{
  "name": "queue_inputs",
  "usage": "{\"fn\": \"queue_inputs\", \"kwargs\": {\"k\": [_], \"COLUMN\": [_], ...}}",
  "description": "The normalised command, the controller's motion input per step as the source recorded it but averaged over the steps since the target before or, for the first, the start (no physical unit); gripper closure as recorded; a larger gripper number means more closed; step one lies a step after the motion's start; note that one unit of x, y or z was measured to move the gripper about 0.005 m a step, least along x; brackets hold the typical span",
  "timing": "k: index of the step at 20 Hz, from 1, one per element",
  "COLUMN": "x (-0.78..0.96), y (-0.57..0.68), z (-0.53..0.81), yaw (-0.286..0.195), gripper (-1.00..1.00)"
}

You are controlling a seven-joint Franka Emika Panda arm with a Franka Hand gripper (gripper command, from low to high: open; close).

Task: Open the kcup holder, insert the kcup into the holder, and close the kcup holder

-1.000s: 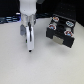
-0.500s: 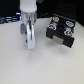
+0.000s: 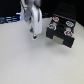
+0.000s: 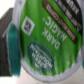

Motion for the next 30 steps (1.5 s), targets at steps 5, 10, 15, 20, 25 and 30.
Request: {"fn": "queue_inputs", "kwargs": {"k": [5, 10, 15, 20, 25, 30], "x": [0.12, 0.17, 0.18, 0.16, 0.07, 0.06], "y": [0.65, 0.65, 0.66, 0.62, 0.58, 0.38], "z": [0.6, 0.46, 0.36, 0.25, 0.11, 0.02], "yaw": [0.011, 0.014, 0.022, 0.043, 0.049, 0.022], "gripper": [1.0, 1.0, 1.0, 1.0, 1.0, 1.0]}}
